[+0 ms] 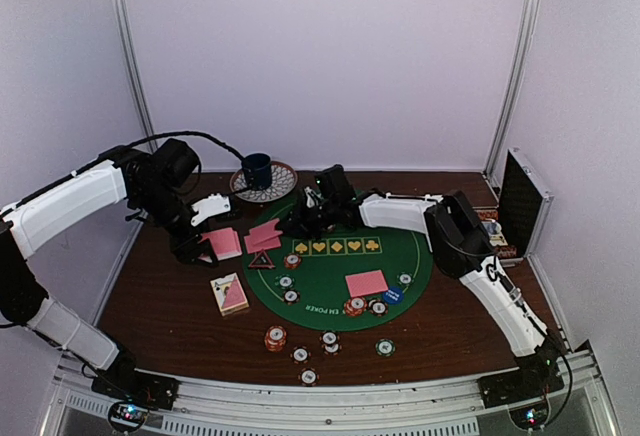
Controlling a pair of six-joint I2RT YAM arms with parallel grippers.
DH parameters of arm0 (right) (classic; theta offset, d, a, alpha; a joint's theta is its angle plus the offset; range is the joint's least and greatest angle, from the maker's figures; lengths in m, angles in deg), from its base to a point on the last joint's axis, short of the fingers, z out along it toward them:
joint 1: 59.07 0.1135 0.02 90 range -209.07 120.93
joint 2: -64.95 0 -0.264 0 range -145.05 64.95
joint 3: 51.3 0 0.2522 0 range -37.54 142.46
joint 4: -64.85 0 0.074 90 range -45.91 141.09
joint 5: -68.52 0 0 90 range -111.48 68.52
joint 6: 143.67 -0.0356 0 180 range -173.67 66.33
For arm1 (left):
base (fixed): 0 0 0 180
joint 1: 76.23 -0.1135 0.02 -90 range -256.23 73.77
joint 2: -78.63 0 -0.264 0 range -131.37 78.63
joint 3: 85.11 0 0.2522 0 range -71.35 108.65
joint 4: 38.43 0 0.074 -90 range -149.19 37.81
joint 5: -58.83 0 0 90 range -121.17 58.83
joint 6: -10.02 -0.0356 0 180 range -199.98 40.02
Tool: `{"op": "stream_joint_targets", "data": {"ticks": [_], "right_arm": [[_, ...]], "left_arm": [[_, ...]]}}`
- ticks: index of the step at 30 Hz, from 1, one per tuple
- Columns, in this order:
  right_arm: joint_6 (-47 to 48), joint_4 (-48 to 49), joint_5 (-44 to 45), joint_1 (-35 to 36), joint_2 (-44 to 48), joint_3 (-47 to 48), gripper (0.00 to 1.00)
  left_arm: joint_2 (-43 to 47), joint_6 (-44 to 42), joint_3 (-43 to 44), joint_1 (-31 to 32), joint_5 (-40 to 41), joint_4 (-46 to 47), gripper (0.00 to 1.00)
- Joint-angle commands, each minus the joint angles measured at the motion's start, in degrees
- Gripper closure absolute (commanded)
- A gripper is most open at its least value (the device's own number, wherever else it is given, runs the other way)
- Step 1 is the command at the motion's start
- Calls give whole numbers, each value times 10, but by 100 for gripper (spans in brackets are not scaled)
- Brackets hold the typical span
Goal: Distribute texas hold em gaming equipment
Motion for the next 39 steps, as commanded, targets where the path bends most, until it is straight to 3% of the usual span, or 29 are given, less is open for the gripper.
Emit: {"op": "stream_joint_targets", "data": {"ticks": [1,9,15,26,39], "right_arm": [[42,-29,32,6,21,6,67],[110,-81,55,7,93,-29,35],[129,-68,49,20,173,-106,23],[52,88,-3,62,324,-298,17],[3,137,-35,118,300,-279,15]], "left_arm": [[13,-8,0,-3,-16,7,100],[14,-2,5,-5,-19,7,100],[9,2,10,-11,-24,8,100],[2,12,21,-19,-35,19,100],[-3,19,31,-18,-46,20,100]]}}
